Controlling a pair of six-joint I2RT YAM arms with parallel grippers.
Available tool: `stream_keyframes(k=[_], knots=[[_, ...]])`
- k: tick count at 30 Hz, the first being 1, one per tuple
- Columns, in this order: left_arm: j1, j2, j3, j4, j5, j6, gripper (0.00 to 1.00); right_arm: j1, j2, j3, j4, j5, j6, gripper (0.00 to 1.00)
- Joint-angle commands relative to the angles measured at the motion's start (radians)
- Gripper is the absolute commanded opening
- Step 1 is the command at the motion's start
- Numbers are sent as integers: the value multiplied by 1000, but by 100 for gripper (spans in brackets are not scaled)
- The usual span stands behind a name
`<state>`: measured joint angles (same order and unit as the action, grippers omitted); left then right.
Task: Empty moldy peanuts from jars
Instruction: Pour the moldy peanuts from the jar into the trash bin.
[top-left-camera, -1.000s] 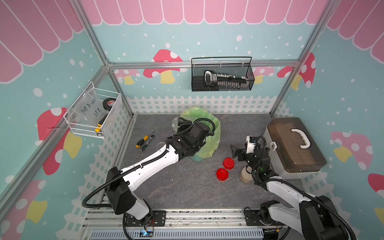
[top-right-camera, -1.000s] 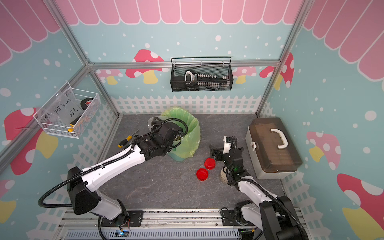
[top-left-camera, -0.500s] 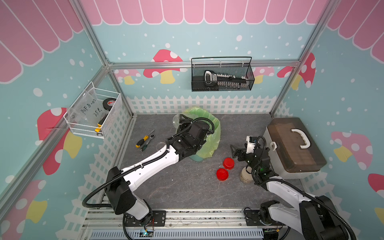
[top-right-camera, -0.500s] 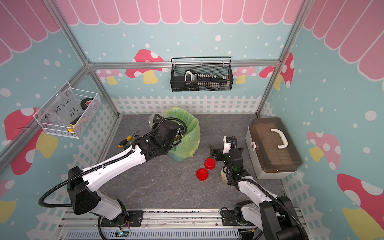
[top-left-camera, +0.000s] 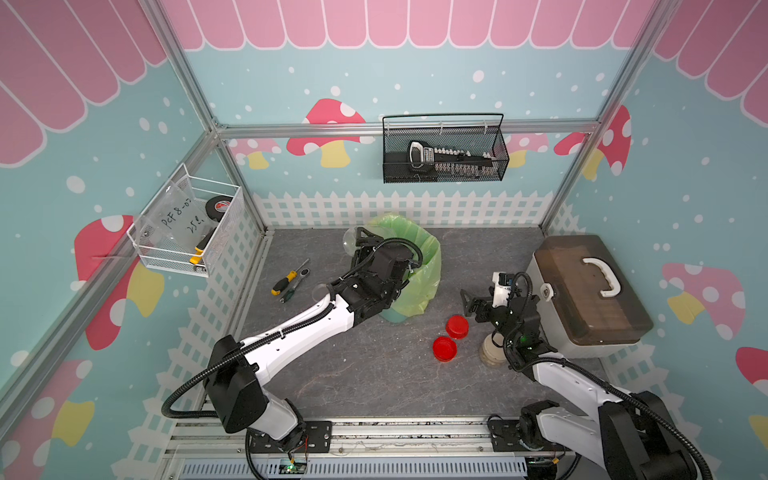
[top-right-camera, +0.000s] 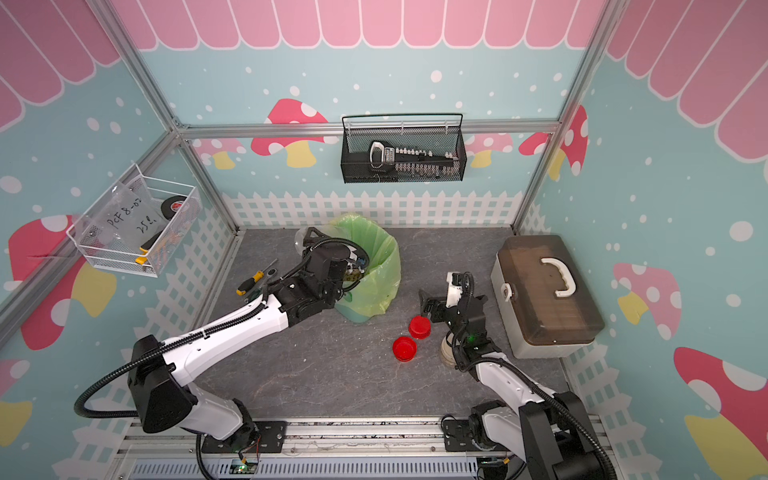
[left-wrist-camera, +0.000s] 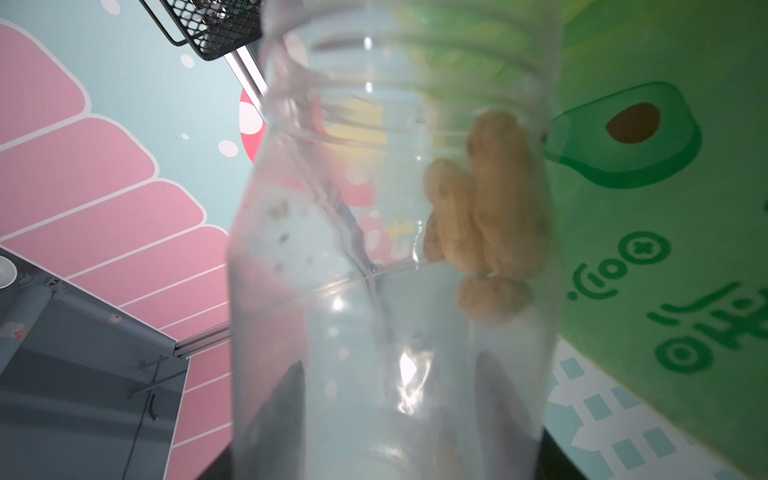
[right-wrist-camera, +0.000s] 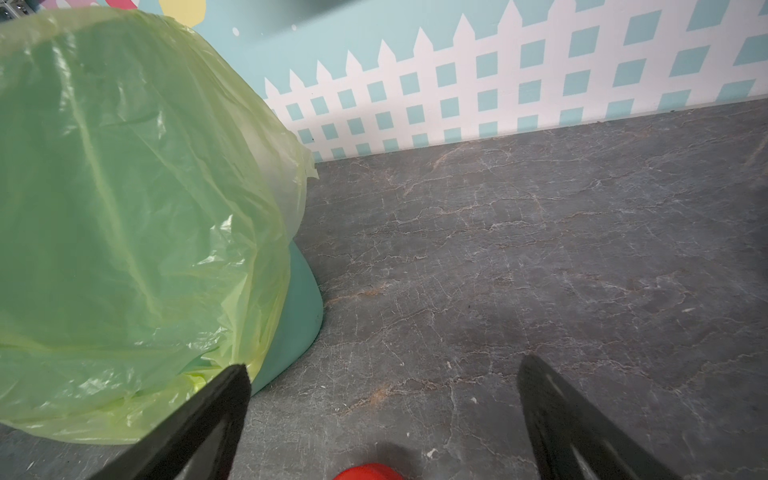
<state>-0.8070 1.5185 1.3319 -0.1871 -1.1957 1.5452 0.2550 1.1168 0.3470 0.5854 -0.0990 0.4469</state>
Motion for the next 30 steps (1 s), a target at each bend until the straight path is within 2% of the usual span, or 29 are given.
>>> stream_keyframes(k=[1,7,21,30], knots=[[8,-41,-21,71,22,59,27,-7,-8,-13,27,-5,8,99],[9,-62,-62,110,24,89,27,-6,-10,-14,28,-4,10,99],[-18,-65,39,-225,18,-83,27,-8,-15,-19,32,-3,10,99],[-25,-18,70,-263,25,-94,27,-8,-14,-20,34,-2,10,99]])
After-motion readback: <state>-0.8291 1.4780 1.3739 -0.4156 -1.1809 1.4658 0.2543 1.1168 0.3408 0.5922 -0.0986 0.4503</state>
